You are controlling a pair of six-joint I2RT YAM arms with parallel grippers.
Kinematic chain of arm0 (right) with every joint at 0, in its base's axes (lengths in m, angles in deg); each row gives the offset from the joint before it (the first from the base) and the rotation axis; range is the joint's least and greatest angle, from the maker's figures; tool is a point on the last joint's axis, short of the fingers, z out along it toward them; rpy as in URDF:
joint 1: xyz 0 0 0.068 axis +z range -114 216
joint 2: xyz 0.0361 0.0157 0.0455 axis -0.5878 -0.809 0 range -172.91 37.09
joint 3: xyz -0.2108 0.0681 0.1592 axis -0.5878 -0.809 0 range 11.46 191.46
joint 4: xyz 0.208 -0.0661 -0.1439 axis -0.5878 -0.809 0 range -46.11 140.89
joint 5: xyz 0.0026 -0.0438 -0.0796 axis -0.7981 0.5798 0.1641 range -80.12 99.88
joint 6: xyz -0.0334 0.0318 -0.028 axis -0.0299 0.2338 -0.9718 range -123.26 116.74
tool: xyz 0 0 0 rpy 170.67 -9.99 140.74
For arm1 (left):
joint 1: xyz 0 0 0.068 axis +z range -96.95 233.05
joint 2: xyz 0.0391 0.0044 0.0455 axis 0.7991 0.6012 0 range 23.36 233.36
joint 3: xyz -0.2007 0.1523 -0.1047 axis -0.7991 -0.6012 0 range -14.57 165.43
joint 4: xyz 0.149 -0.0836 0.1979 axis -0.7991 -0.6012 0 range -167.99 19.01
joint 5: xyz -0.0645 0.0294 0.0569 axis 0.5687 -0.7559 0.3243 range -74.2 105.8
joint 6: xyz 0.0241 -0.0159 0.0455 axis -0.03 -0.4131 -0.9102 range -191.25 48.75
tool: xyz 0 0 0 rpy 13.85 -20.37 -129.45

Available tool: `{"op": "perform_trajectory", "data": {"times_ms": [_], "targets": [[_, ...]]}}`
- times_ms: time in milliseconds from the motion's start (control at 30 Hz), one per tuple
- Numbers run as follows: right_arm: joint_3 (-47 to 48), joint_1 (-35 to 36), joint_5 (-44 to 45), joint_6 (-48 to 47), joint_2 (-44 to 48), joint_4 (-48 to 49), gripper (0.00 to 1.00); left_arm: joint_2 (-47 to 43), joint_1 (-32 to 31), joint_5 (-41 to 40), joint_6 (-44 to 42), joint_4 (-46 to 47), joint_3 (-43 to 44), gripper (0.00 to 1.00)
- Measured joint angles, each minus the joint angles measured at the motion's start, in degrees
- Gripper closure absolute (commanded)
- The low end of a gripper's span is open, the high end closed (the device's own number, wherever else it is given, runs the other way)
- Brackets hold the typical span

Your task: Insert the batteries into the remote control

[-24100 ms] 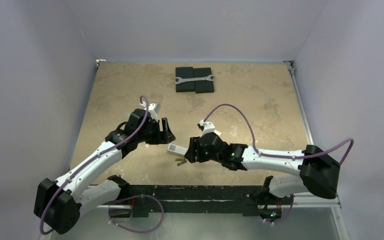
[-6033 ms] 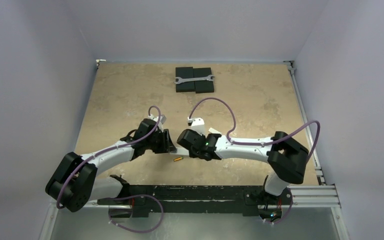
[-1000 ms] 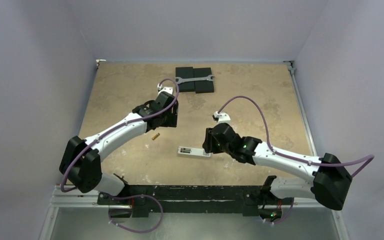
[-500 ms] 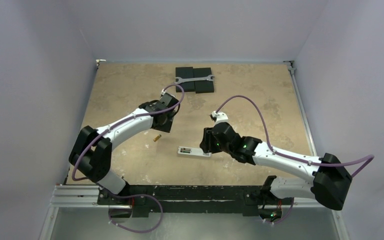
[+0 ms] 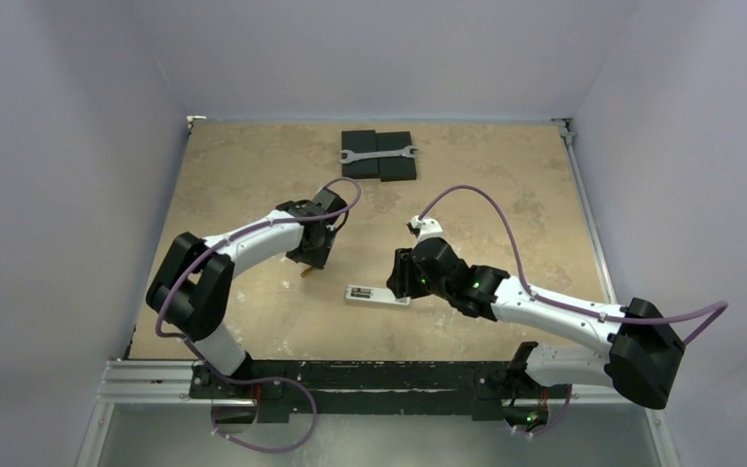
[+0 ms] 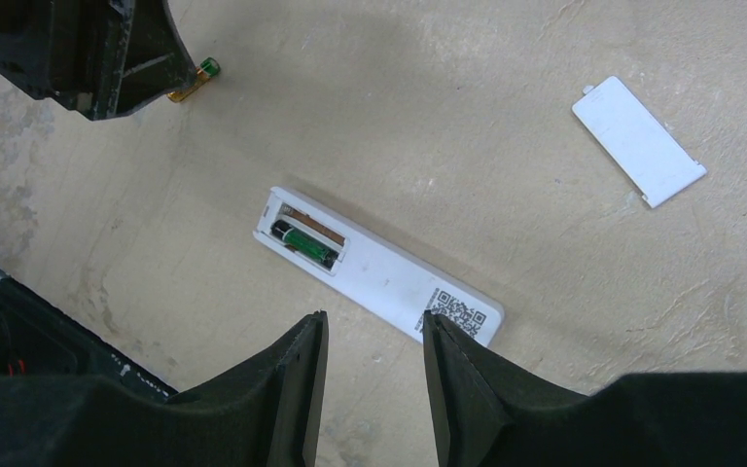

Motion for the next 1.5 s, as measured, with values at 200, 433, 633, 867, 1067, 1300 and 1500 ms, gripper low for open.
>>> {"op": "perform_trajectory", "data": {"times_ms": [200,433,633,867,1067,1300,1500], "targets": [[0.0,0.0,0.0,0.0,-0.3,0.0,0.52,2.1,0.0,3.0,-1.1,-0.2,-1.3,0.6],[0.0,0.0,-0.1,0.0,-1.0,0.0,0.52,3.5,0.0,4.7,-1.5,-0.1,-1.4,0.6],[0.0,0.0,-0.2,-0.1,-1.1,-0.1,0.52,4.8,0.0,4.8,-1.7,-0.5,-0.8,0.62],[0.0,0.0,-0.3,-0.4,-1.1,-0.1,0.52,5.6,0.0,5.6,-1.8,-1.2,0.1,0.68],[0.9,0.0,-0.3,-0.5,-1.3,-0.2,0.52,6.3,0.0,6.6,-2.6,-1.5,0.7,0.73],[1.1,0.0,-0.2,-0.4,-1.4,-0.2,0.52,6.9,0.2,7.8,-2.9,-2.0,1.3,0.78],[1.1,0.0,-0.2,-0.4,-1.3,-0.2,0.52,7.0,0.5,8.9,-2.7,-2.0,1.3,0.79]]}}
